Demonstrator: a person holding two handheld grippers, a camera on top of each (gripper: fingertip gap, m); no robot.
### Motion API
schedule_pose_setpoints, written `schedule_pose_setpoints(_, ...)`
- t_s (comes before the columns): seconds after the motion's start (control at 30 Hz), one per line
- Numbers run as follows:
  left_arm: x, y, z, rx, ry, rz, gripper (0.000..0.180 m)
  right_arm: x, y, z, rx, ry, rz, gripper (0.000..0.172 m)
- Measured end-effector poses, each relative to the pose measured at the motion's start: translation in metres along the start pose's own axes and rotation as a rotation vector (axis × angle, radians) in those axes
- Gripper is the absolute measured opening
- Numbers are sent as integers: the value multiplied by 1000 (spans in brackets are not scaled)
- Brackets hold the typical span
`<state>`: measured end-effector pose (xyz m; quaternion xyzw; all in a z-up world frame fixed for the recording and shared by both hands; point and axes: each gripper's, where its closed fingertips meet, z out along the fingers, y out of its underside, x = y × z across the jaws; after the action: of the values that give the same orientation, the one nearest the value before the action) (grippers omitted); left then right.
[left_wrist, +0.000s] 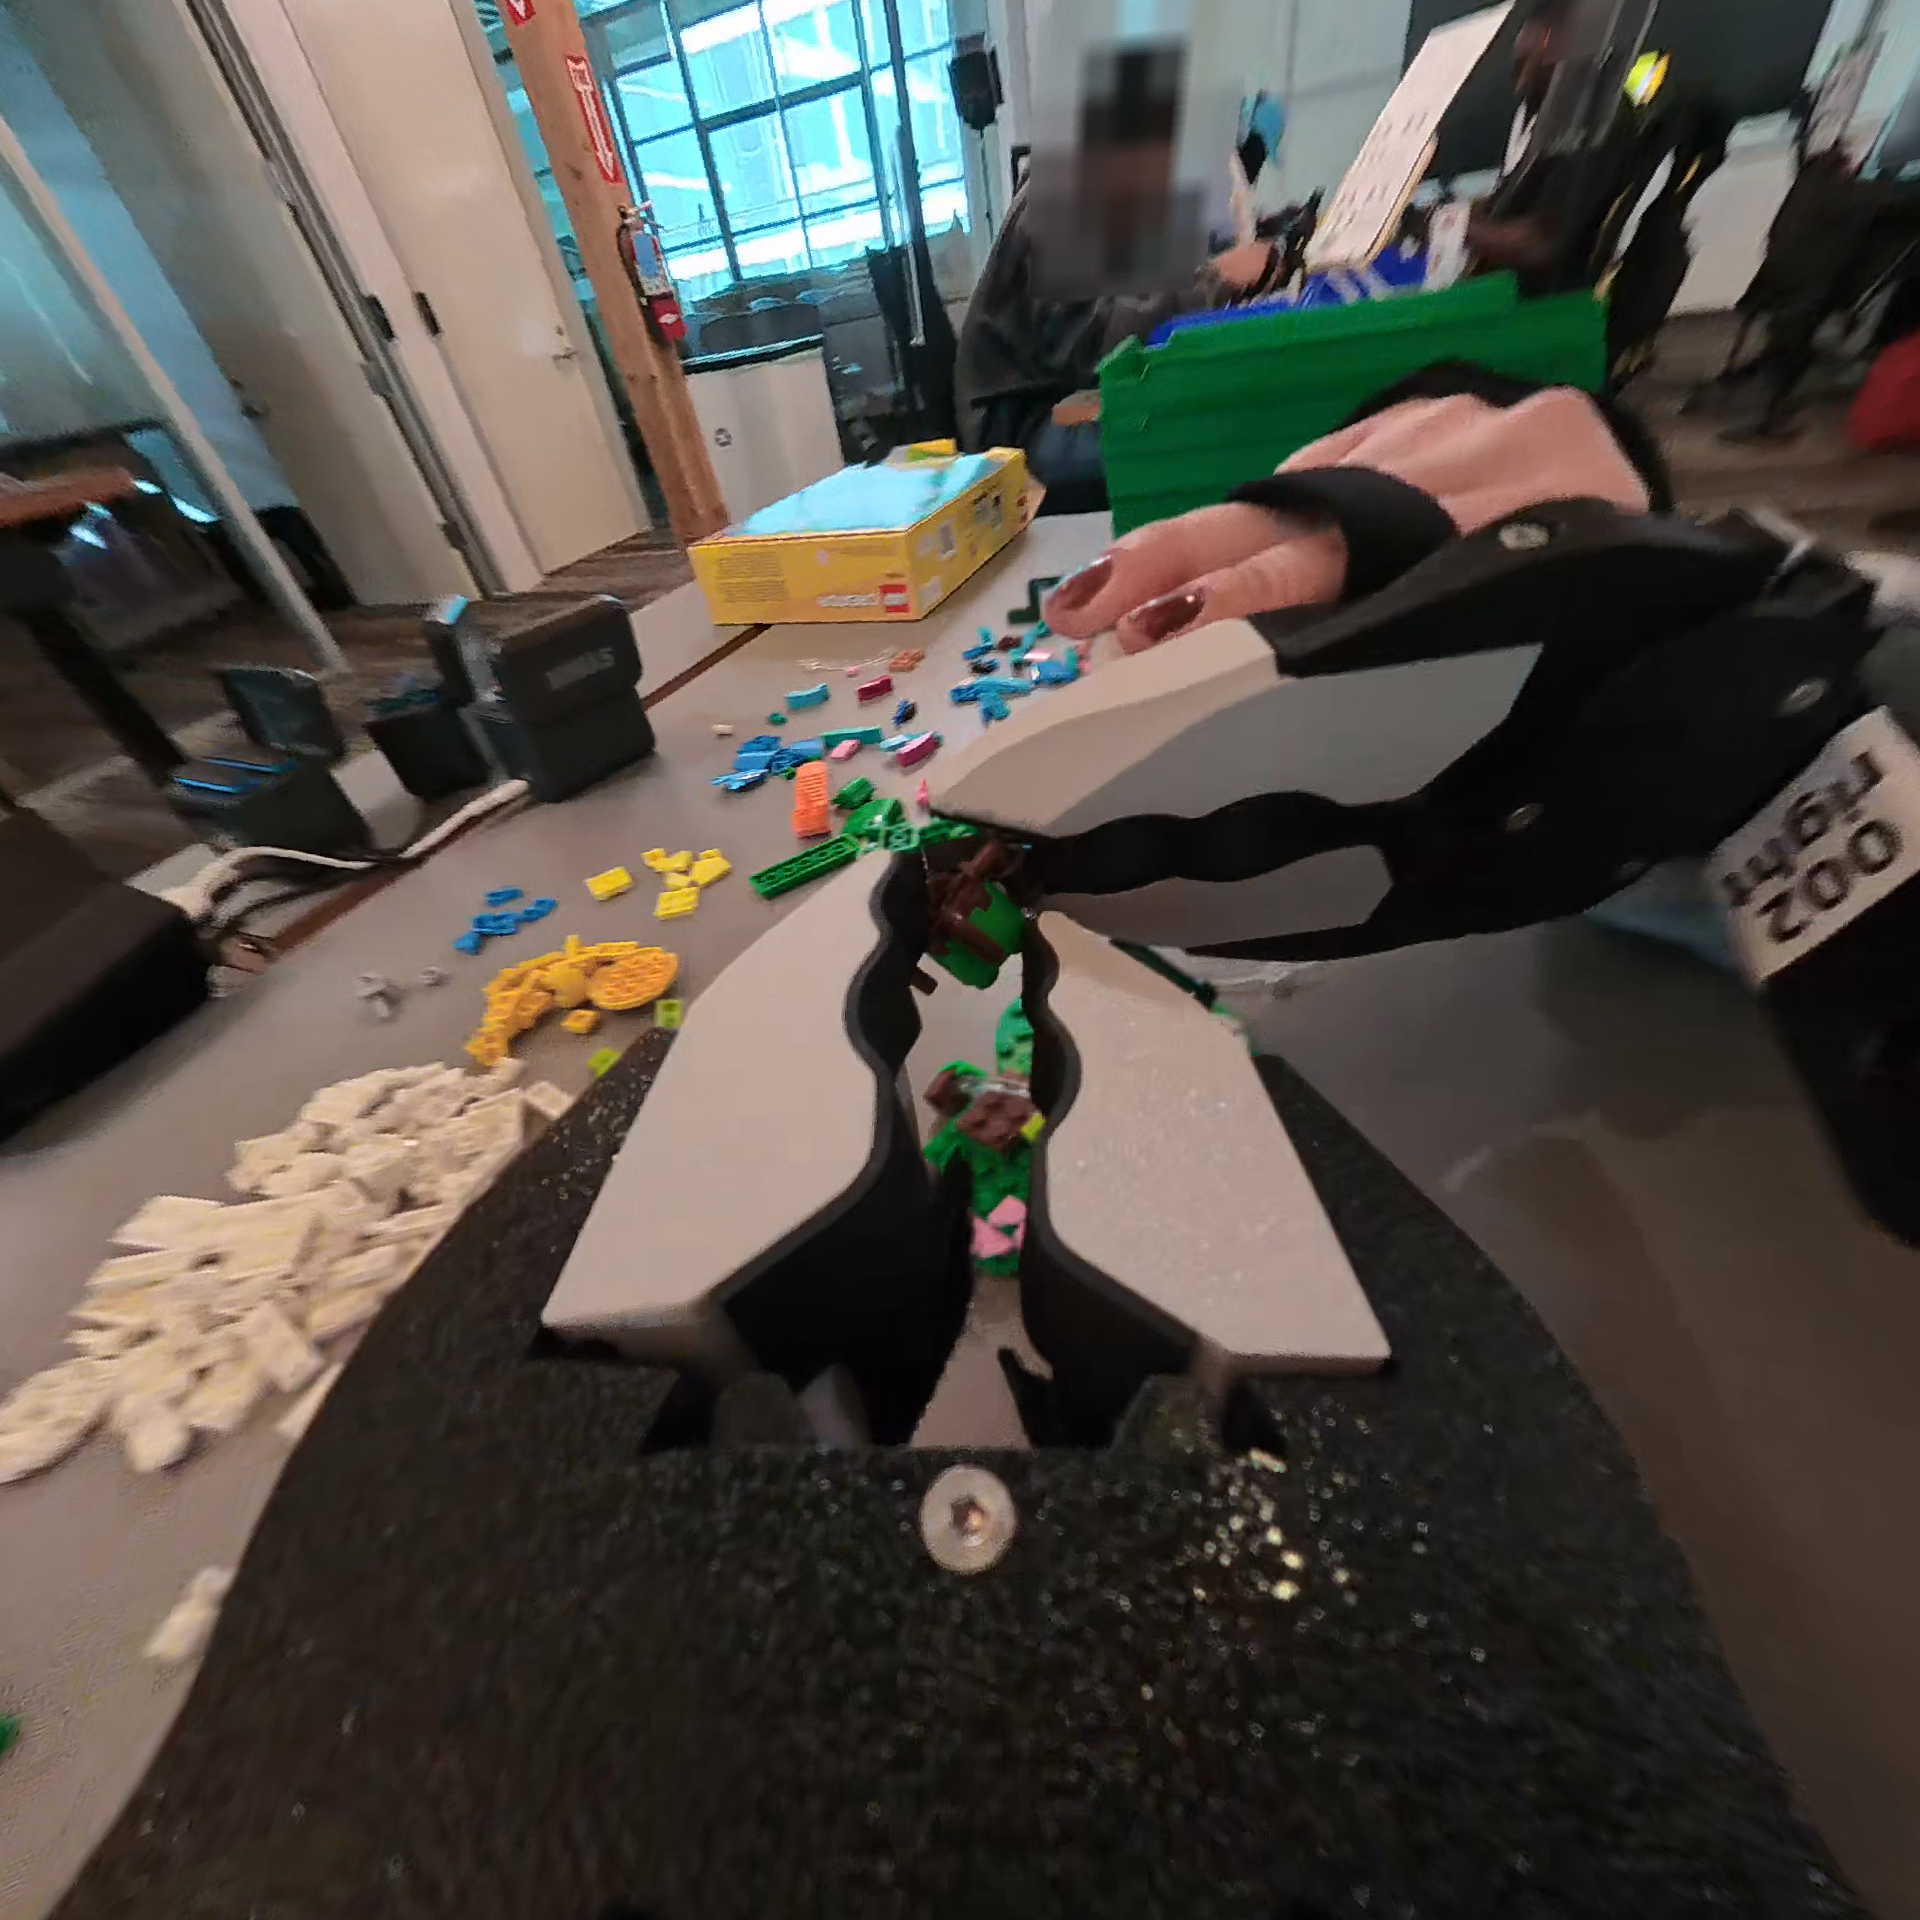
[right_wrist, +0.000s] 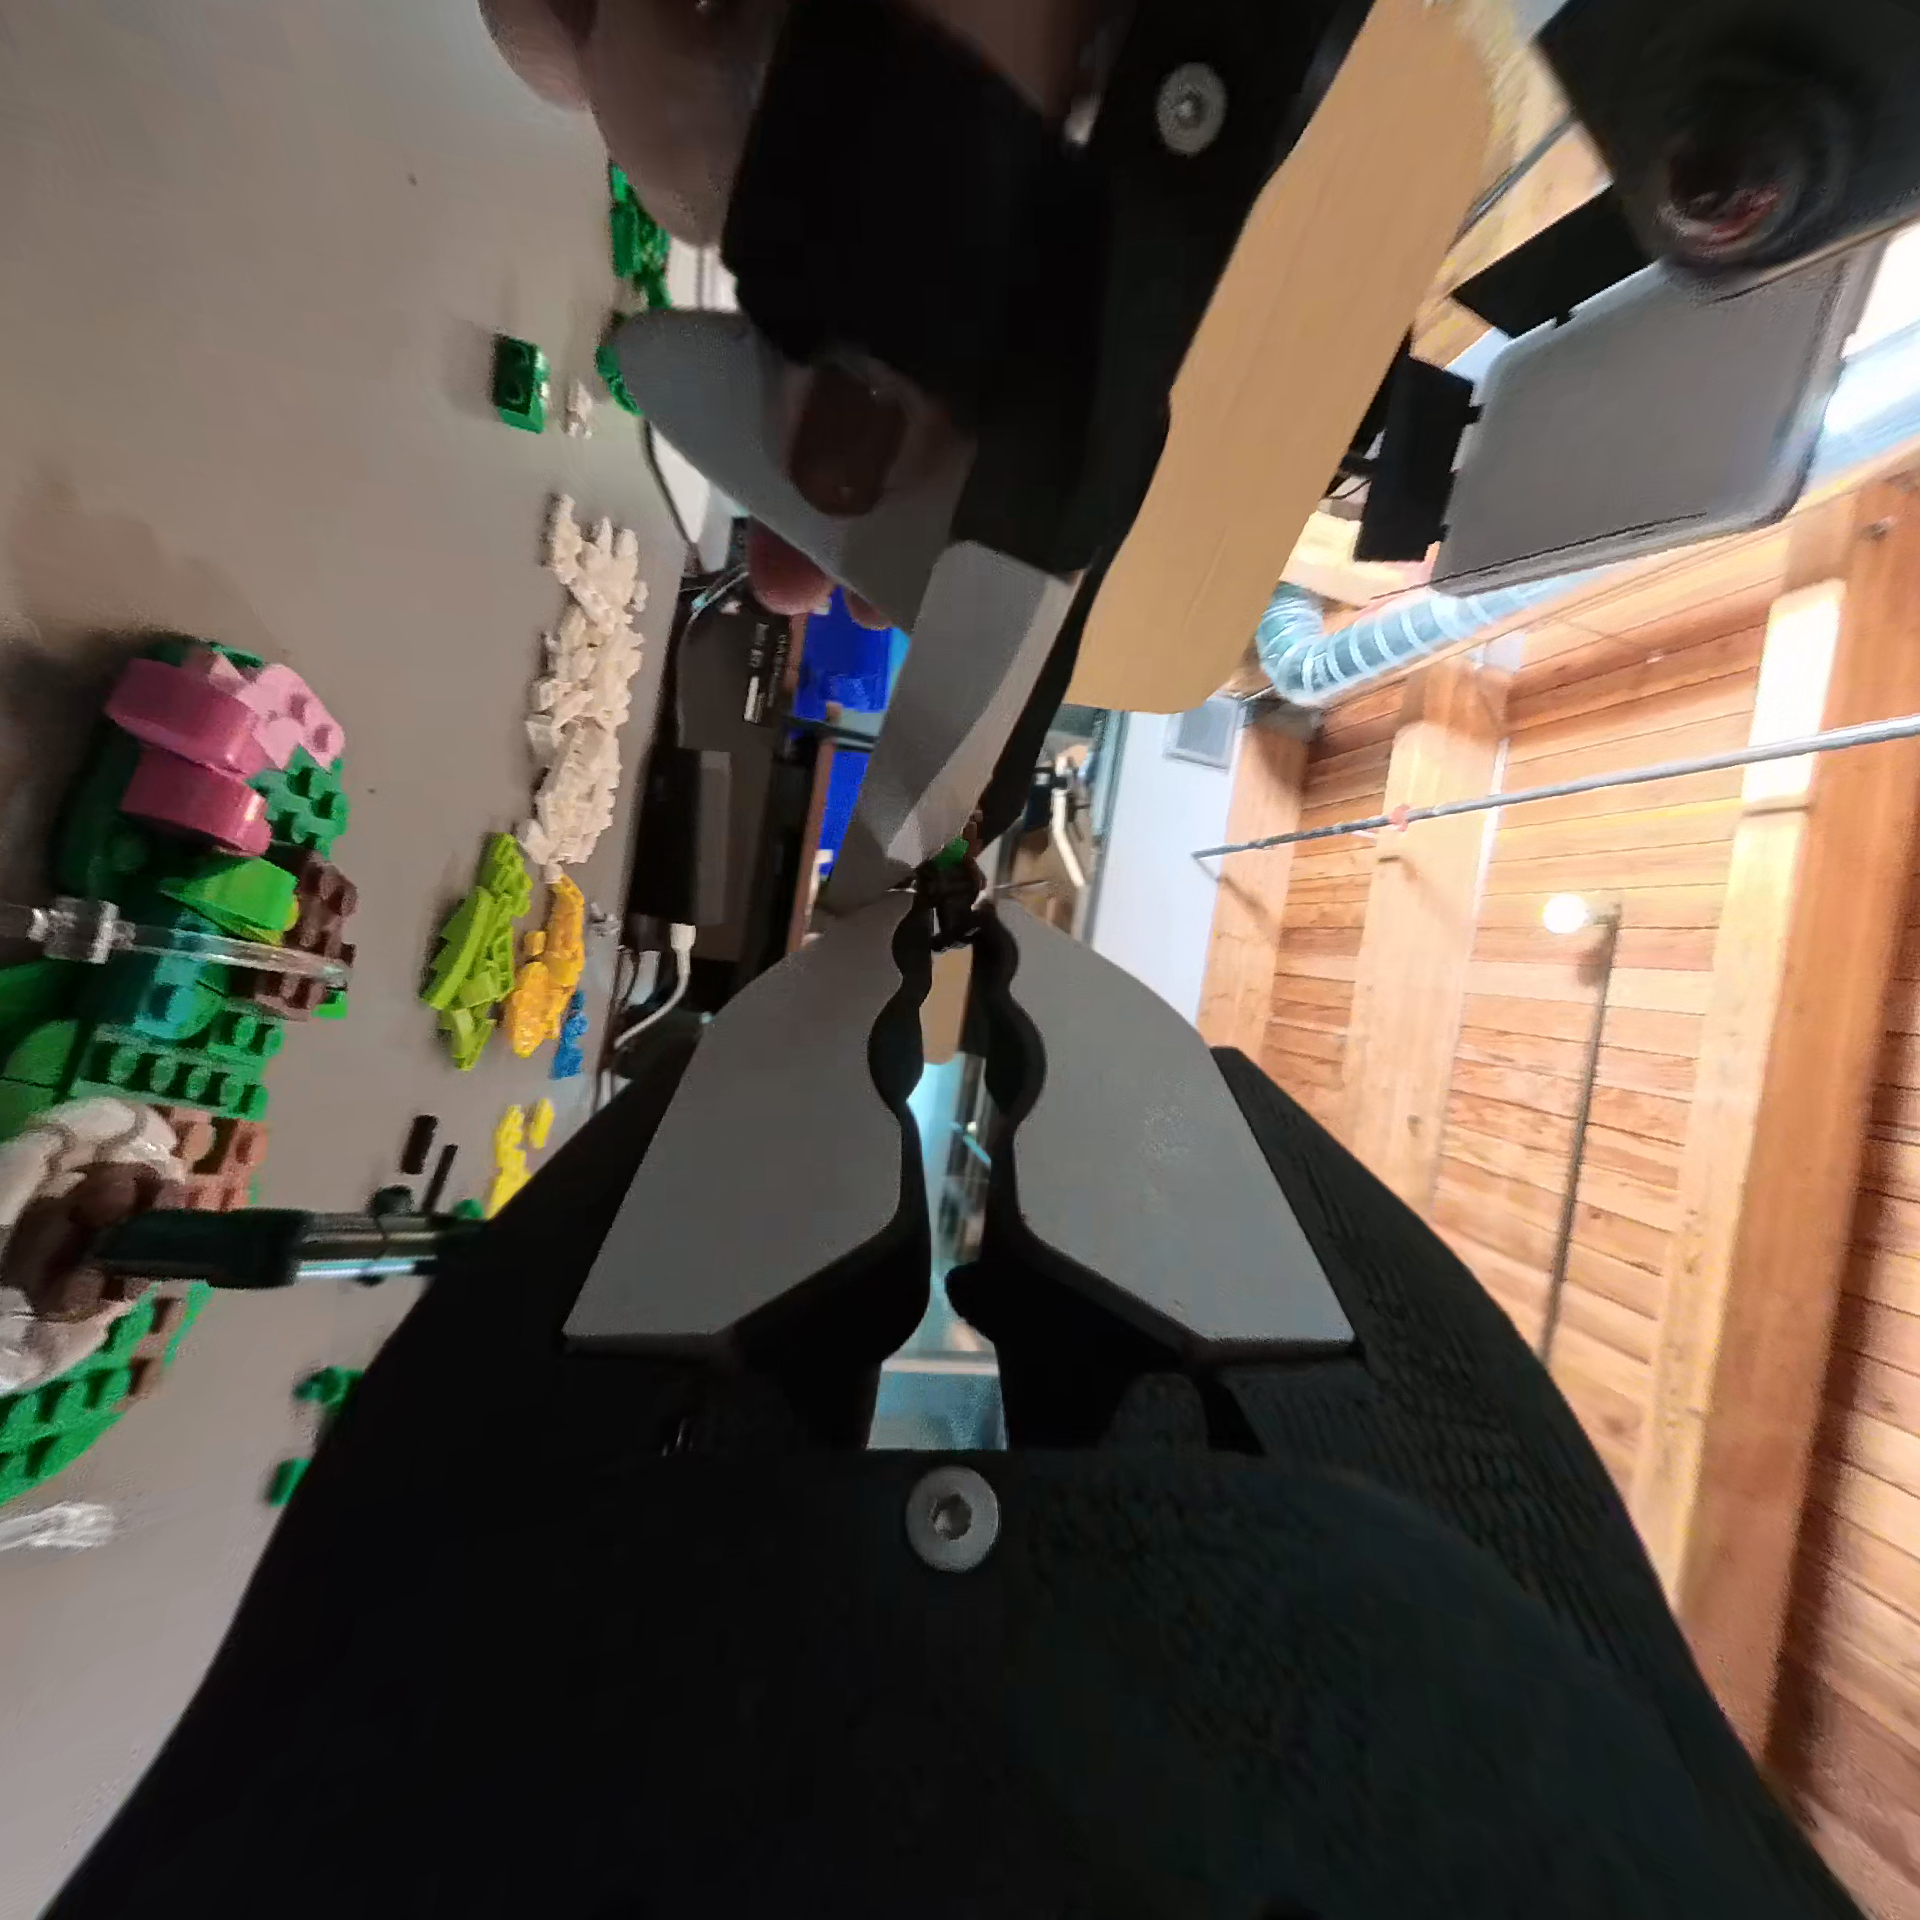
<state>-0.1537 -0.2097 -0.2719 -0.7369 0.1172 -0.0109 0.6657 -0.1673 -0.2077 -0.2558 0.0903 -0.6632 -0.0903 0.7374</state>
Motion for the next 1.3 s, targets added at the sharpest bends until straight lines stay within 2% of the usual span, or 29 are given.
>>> schedule_pose_setpoints(0.13,7,-6,-1,48,100,-169,18,8,1,-5,25,61,-18,7)
schedule_pose_setpoints(0.23,13,-12,-2,98,217,-333,16,19,1,-8,26,120,-7,0)
schedule_pose_setpoints(0.27,13,-11,-1,99,214,-324,16,18,2,-7,25,105,14,0)
schedule_pose_setpoints(0.4,5,1,2,25,87,-115,16,2,2,-4,27,-9,126,1)
schedule_pose_setpoints(0.57,-7,16,4,-109,-146,300,16,-20,4,0,-7,-142,212,3)
schedule_pose_setpoints(0.67,-12,19,4,-149,-218,465,17,-29,2,0,-14,-206,260,10)
schedule_pose_setpoints(0.83,-17,22,2,-195,-281,624,17,-30,-2,-4,4,-278,434,10)
schedule_pose_setpoints(0.97,-12,19,2,-165,-270,663,17,-24,-6,-7,45,-290,508,12)
schedule_pose_setpoints(1.1,-10,14,1,-142,-269,682,17,-24,-7,-9,54,-299,509,12)
schedule_pose_setpoints(1.3,-10,12,1,-146,-327,753,17,-18,2,-8,-26,-253,389,19)
